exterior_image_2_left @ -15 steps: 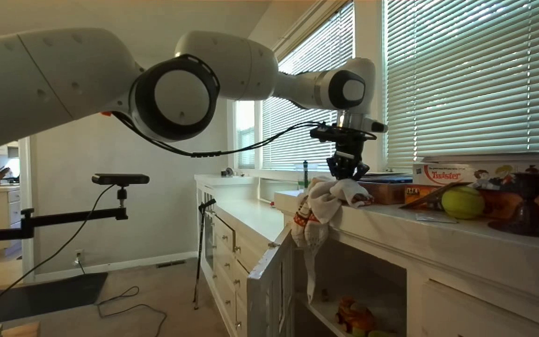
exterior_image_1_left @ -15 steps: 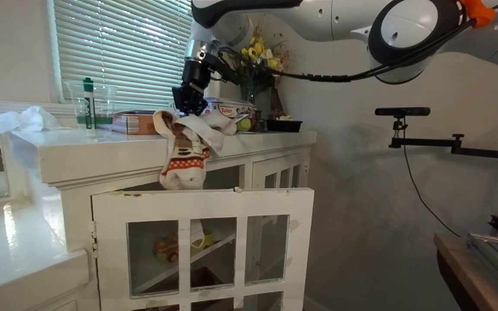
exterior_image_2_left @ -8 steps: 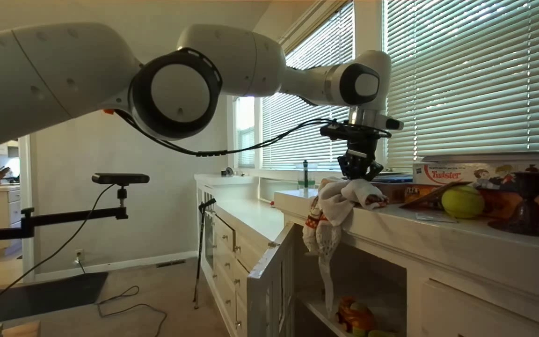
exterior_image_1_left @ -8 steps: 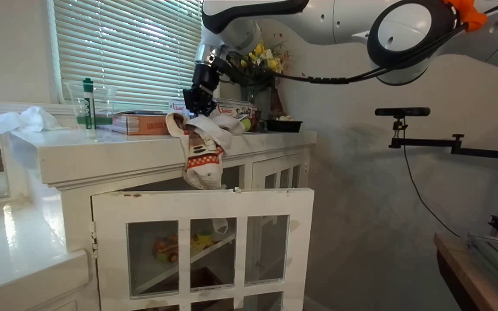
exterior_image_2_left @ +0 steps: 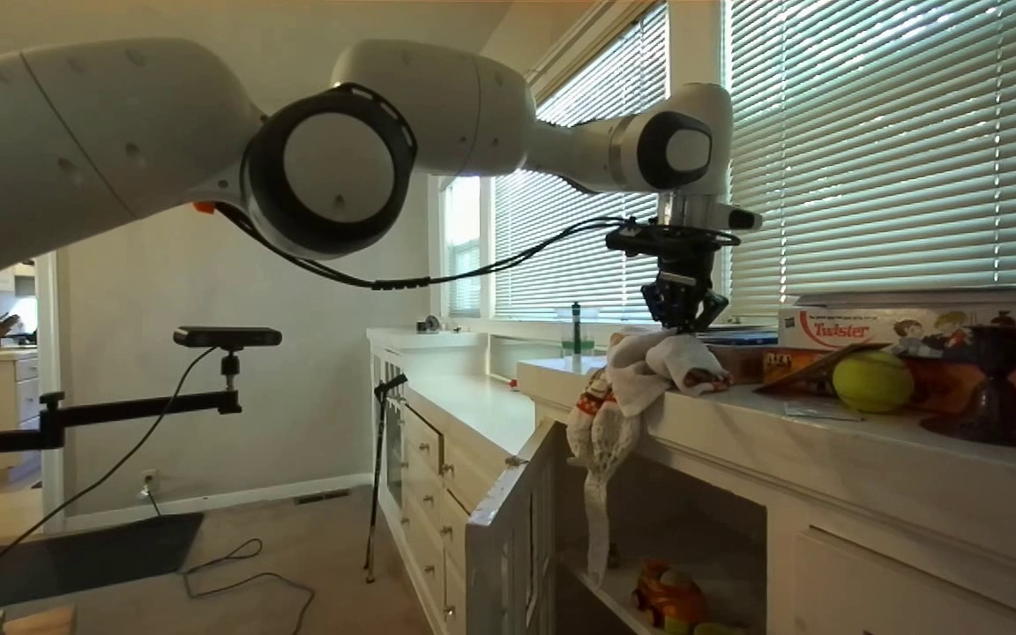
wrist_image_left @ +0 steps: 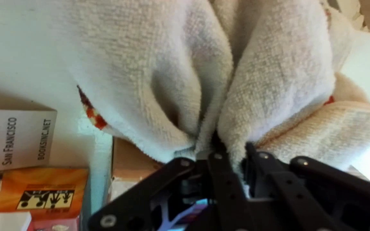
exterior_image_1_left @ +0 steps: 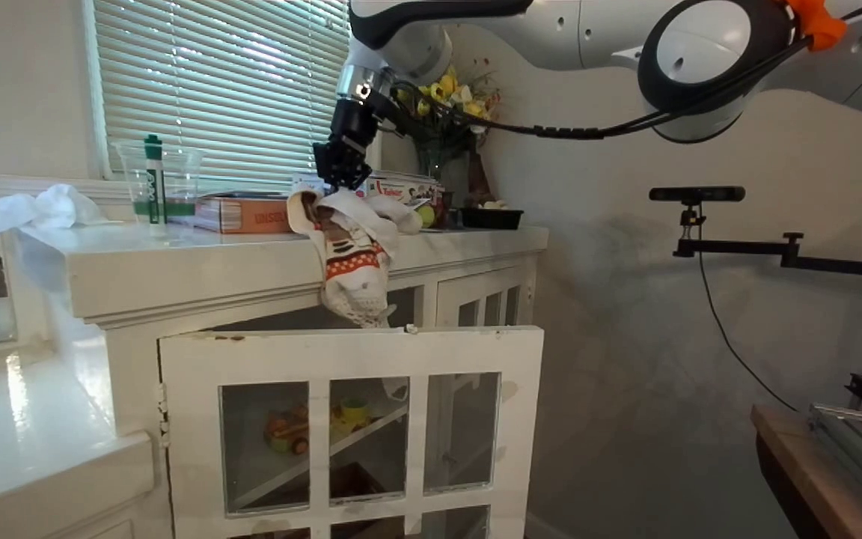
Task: Use the towel to wipe the top of the cabinet.
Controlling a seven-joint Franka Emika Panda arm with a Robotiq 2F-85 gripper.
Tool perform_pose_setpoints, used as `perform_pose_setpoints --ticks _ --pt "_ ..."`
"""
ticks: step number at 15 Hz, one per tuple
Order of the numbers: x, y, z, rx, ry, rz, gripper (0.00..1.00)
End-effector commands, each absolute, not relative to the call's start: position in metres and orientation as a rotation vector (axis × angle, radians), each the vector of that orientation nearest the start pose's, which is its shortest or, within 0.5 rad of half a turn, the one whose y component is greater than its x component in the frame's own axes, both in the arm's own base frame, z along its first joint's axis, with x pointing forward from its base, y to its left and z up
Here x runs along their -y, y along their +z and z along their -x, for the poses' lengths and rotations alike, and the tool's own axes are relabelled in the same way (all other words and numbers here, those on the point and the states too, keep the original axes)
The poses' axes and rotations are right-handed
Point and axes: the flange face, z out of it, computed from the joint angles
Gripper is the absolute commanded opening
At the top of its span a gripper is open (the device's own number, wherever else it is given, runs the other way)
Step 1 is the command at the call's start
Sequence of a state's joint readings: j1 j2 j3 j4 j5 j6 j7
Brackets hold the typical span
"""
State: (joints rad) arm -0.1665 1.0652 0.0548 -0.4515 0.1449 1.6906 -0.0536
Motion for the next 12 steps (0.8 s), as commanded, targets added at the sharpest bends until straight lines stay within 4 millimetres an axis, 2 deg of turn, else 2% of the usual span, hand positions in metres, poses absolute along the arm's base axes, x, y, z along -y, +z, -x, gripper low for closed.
perform_pose_setpoints --ticks 1,6,12 --pt "0.097 0.488 -0.793 -0.093 -0.495 3.032 0.03" --pt "0.105 0.573 -0.780 -0.012 -0.797 3.145 0.03" --pt "0.112 0.636 -0.770 0.281 -1.130 3.240 0.03"
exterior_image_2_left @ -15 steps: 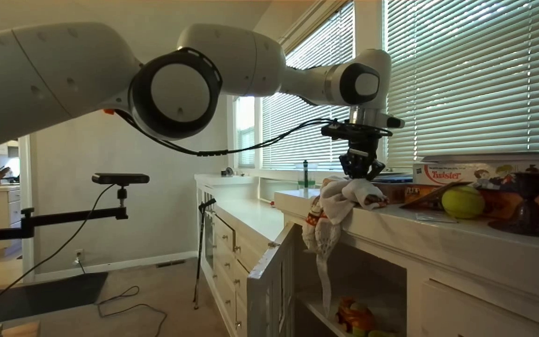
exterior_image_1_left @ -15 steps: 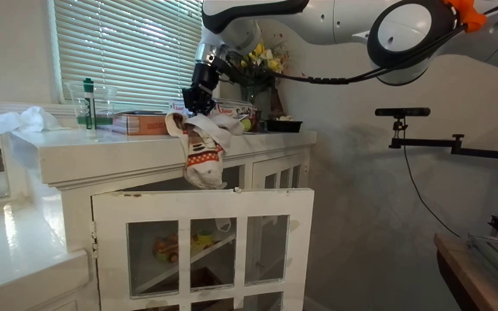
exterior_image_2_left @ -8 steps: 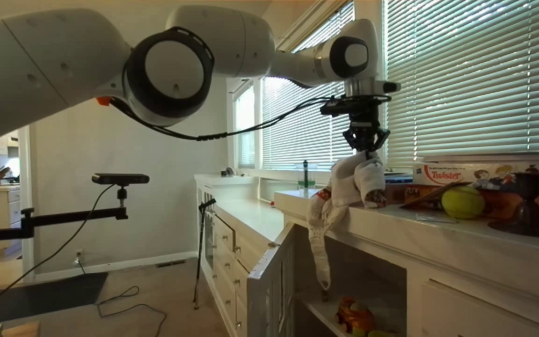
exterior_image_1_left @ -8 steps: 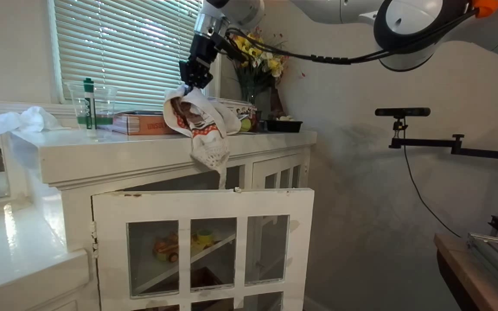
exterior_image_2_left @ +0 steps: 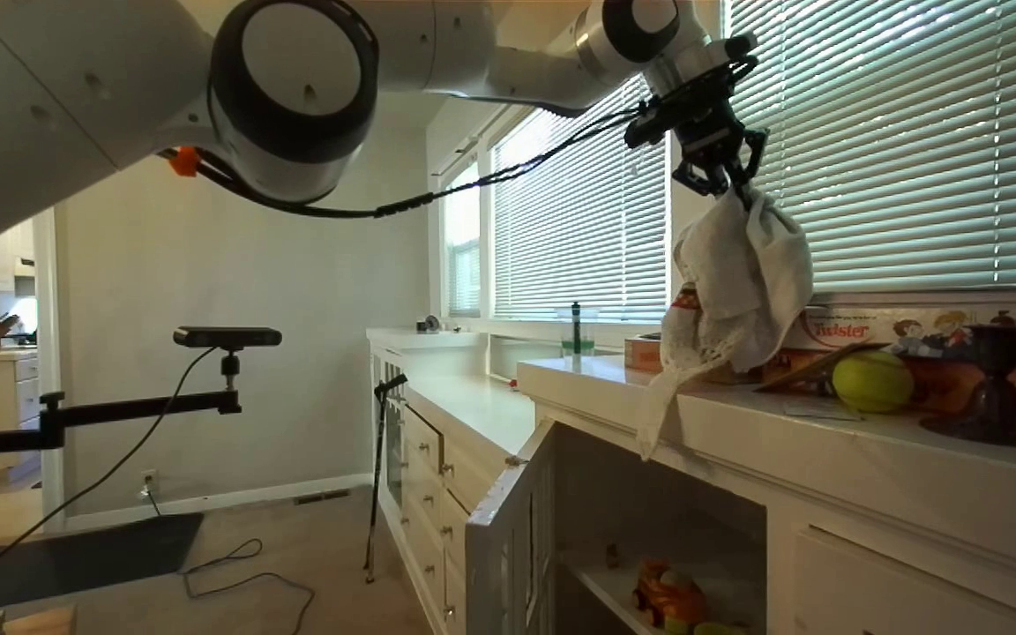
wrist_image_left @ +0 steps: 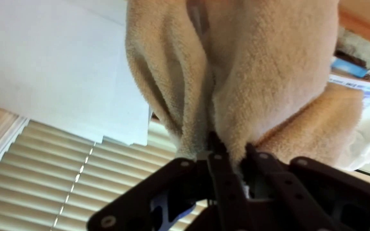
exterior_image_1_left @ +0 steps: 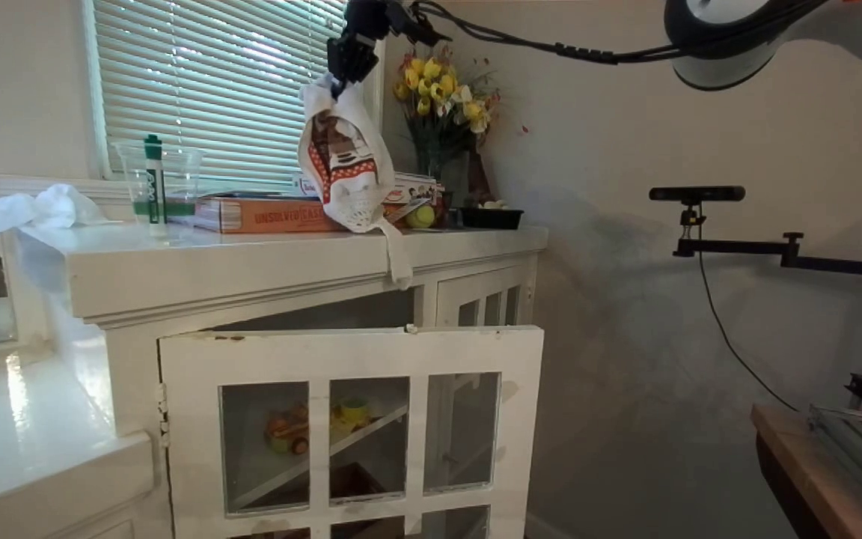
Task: Use the towel to wipe the top of the cabinet.
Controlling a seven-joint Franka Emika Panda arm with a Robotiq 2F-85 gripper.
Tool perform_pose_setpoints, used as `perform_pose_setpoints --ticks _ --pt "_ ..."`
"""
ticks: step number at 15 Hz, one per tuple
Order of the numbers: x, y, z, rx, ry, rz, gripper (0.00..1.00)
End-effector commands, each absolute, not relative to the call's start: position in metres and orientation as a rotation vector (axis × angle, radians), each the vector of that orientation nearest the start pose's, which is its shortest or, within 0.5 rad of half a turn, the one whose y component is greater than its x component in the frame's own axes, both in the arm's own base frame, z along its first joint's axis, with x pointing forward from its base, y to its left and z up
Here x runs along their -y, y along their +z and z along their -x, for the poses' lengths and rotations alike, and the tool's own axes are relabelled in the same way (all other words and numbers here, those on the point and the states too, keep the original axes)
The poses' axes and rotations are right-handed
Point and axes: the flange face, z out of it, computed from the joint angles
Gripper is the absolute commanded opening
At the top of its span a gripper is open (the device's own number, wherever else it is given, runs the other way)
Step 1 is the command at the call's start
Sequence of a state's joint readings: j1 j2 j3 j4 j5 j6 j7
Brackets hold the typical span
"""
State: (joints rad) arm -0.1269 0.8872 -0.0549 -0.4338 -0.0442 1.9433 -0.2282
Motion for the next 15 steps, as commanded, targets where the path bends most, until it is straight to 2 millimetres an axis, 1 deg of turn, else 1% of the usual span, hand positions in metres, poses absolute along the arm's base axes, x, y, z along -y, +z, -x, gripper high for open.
perform_pose_setpoints --ticks 1,4,6,7,9,10,11,13,15 --pt "0.110 0.648 -0.768 0.337 -1.189 3.242 0.03" --pt "0.101 0.676 -0.763 0.508 -1.371 3.228 0.03" --pt "0.094 0.689 -0.763 0.622 -1.505 3.192 0.03" --pt "0.094 0.688 -0.767 0.665 -1.584 3.161 0.03" --pt "0.097 0.680 -0.775 0.736 -1.758 3.075 0.03" --pt "0.099 0.666 -0.783 0.731 -1.847 2.996 0.03" --pt "0.100 0.657 -0.787 0.729 -1.915 2.926 0.03" --pt "0.100 0.631 -0.798 0.692 -1.952 2.820 0.03" --pt "0.101 0.602 -0.808 0.634 -1.903 2.744 0.03"
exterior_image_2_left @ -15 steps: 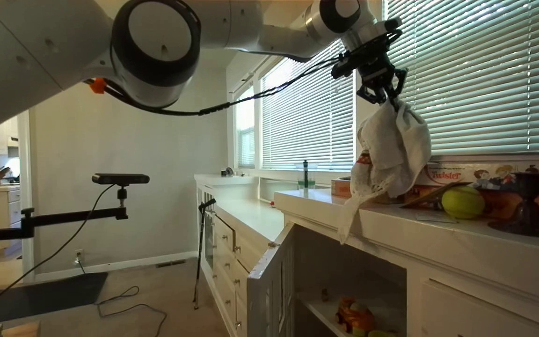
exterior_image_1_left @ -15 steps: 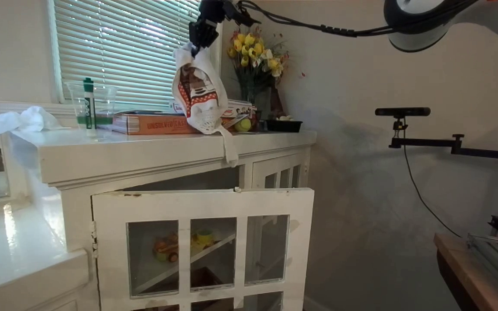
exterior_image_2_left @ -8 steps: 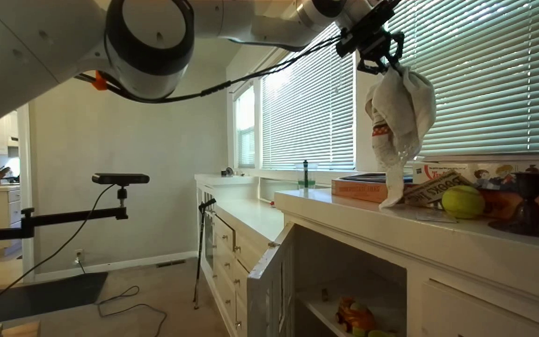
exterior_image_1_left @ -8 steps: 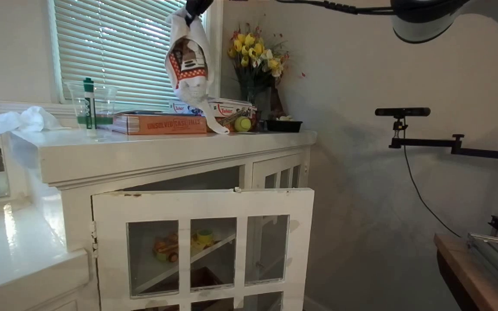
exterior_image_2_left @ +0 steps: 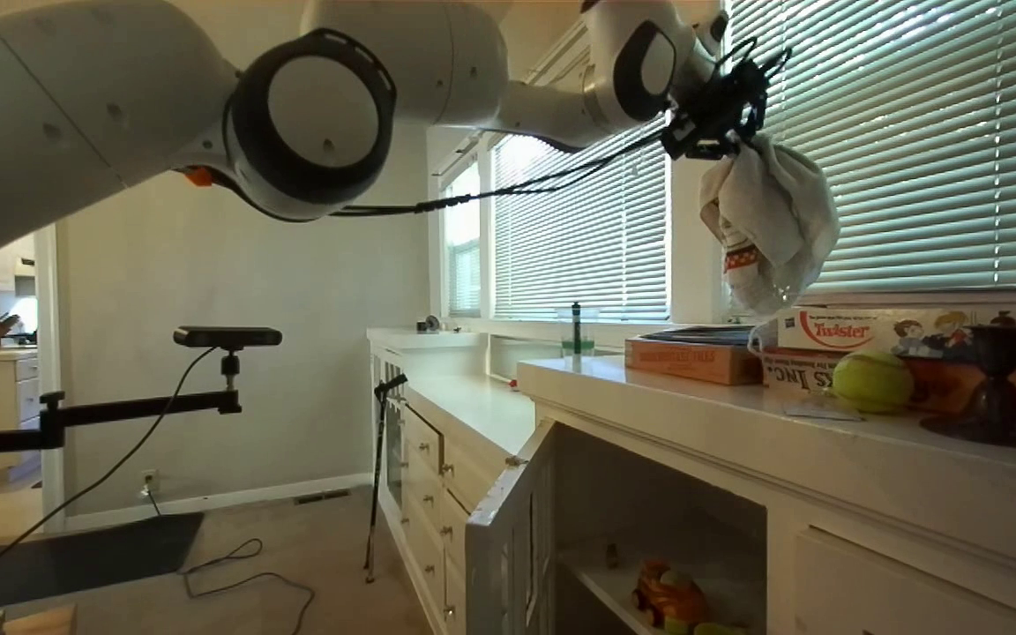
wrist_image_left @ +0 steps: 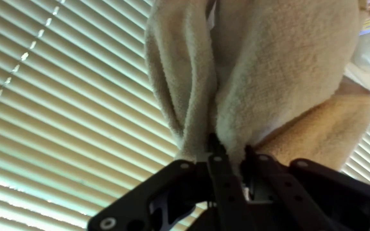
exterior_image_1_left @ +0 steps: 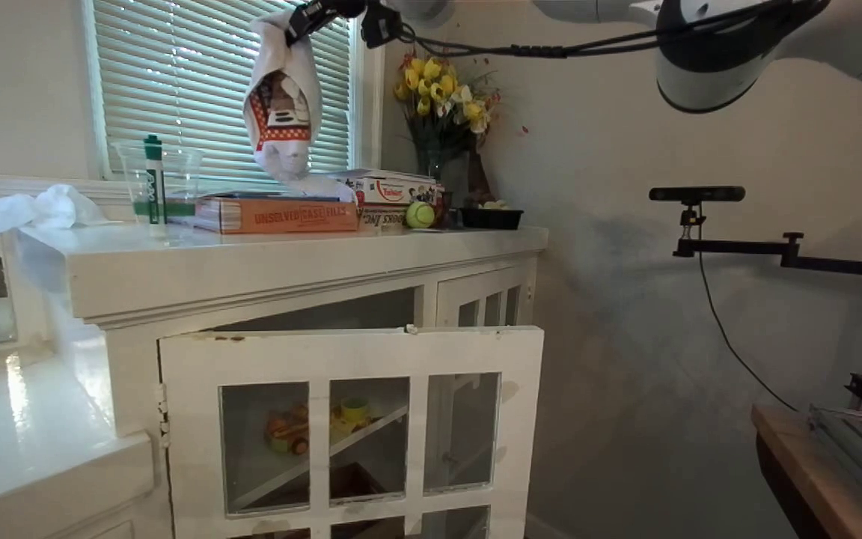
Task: Use the towel to wipe the top of the cabinet.
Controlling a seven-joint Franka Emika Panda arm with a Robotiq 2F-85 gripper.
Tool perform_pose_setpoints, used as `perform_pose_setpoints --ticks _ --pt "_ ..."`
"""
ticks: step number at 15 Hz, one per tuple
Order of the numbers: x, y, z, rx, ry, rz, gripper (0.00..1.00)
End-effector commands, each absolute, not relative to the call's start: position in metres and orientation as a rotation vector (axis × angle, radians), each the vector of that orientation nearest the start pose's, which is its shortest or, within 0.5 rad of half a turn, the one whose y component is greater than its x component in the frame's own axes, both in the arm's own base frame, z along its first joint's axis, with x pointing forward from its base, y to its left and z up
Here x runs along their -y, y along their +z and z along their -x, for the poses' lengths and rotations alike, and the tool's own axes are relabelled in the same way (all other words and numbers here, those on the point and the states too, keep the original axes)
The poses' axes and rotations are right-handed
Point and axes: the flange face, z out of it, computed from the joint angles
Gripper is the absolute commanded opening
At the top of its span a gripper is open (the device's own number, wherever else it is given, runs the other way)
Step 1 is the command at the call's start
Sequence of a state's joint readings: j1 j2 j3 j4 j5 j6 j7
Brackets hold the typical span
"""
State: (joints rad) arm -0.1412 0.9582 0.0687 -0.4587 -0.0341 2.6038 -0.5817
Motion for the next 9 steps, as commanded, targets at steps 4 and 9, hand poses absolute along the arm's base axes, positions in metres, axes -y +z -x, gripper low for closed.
perform_pose_setpoints --ticks 4,9 --pt "0.089 0.561 -0.821 0.534 -1.625 2.736 0.03" --pt "0.095 0.531 -0.818 0.419 -1.196 2.910 0.52"
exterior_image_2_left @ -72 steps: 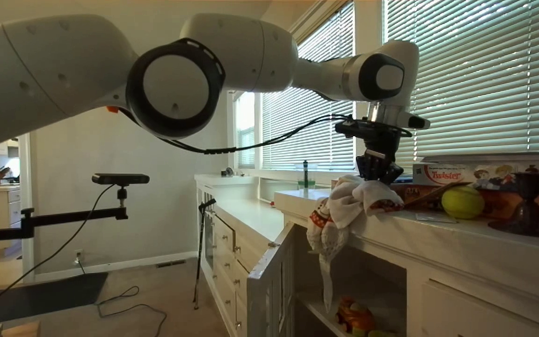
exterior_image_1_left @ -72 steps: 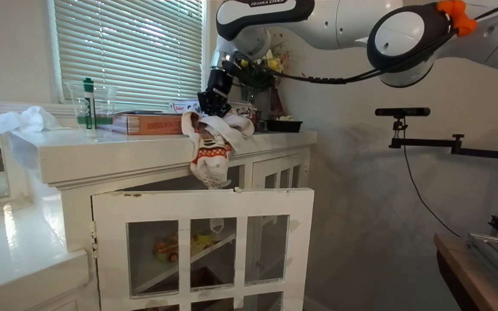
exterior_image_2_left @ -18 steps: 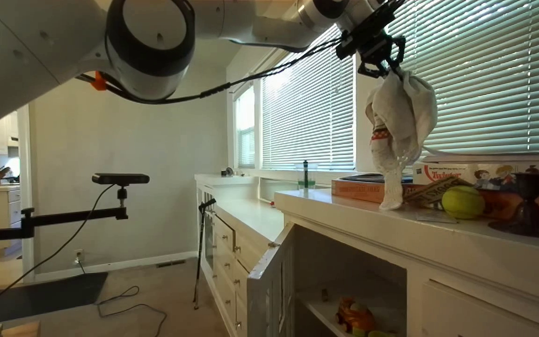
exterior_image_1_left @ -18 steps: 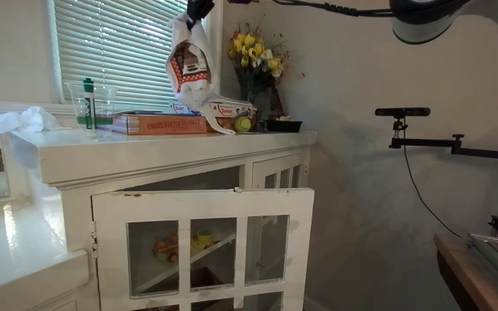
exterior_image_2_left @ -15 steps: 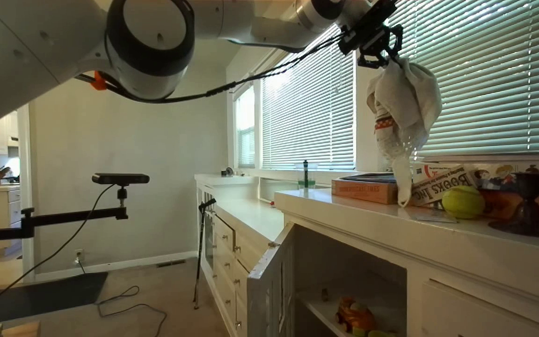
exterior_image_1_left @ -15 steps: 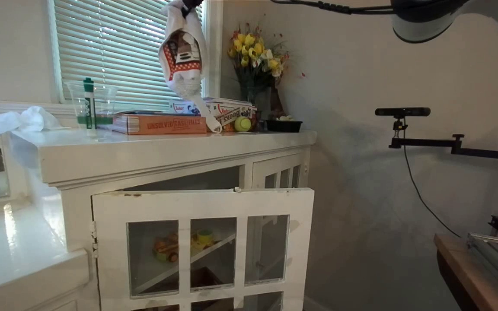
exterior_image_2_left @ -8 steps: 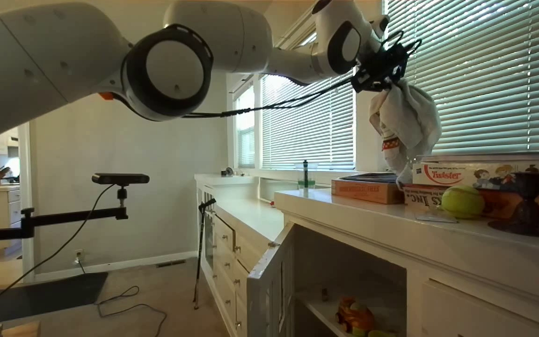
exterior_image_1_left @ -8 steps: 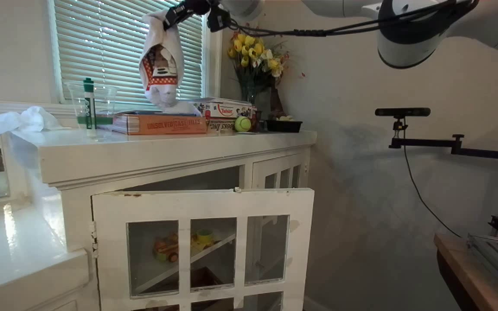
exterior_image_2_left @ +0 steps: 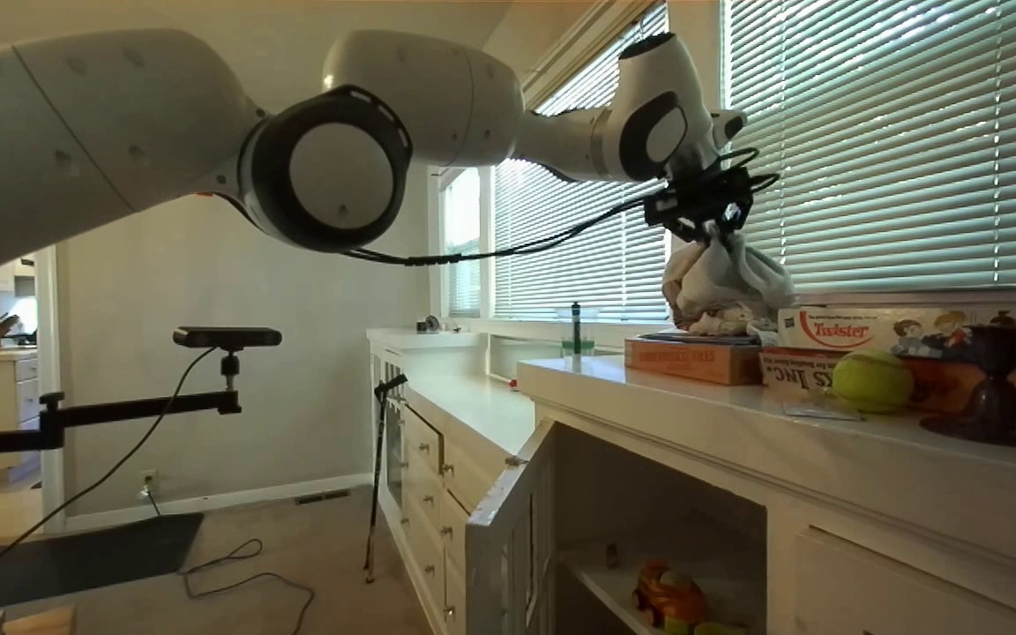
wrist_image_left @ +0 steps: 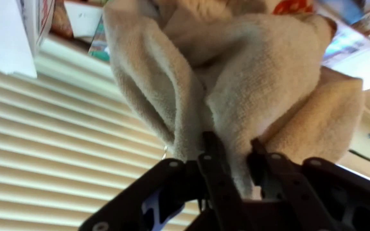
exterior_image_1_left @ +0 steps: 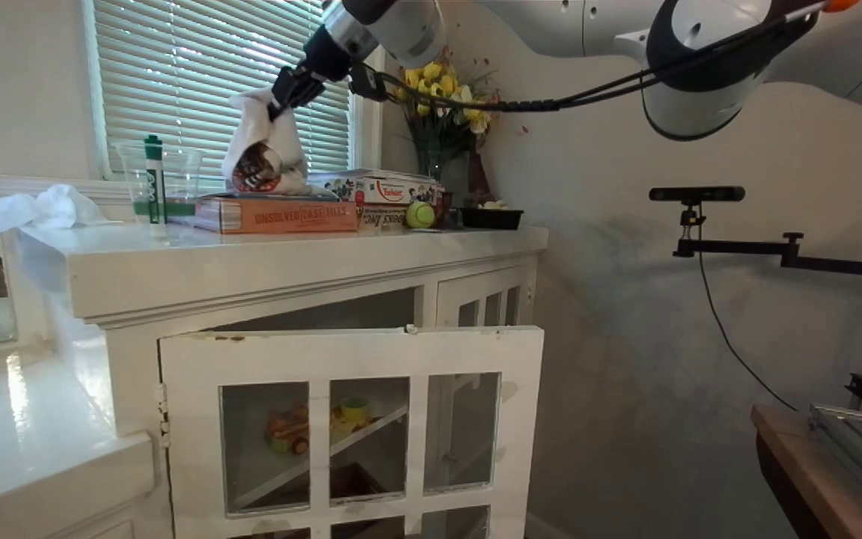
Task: Use the towel to wipe the top of the cabinet.
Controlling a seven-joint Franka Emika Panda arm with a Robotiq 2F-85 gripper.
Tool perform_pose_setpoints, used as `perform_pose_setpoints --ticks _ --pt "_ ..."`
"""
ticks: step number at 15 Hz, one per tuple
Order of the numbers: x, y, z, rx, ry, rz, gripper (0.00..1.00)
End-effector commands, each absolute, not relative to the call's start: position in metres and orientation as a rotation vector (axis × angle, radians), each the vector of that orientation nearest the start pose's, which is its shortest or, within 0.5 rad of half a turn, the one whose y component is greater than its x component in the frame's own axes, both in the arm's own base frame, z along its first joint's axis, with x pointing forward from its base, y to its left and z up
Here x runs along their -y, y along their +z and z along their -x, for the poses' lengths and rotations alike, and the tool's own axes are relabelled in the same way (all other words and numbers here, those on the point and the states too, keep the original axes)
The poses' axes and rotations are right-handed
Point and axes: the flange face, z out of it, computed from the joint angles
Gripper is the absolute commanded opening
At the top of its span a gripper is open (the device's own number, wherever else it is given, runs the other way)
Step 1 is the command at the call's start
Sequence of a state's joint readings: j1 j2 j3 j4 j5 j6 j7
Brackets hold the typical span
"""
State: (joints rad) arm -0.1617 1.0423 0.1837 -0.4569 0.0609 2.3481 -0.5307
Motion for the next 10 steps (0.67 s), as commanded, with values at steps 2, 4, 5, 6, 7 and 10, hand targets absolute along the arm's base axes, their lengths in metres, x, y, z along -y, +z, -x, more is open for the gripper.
perform_pose_setpoints --ticks 2,4,5,6,7,10 --pt "0.105 0.551 -0.809 0.357 -1.171 2.960 0.66" --pt "0.113 0.584 -0.798 0.321 -1.211 3.001 0.79" --pt "0.114 0.602 -0.791 0.314 -1.239 3.013 0.87" --pt "0.113 0.621 -0.784 0.310 -1.255 3.020 0.93" --pt "0.110 0.638 -0.776 0.311 -1.254 3.024 0.99" --pt "0.087 0.668 -0.757 0.354 -1.147 2.964 1.00"
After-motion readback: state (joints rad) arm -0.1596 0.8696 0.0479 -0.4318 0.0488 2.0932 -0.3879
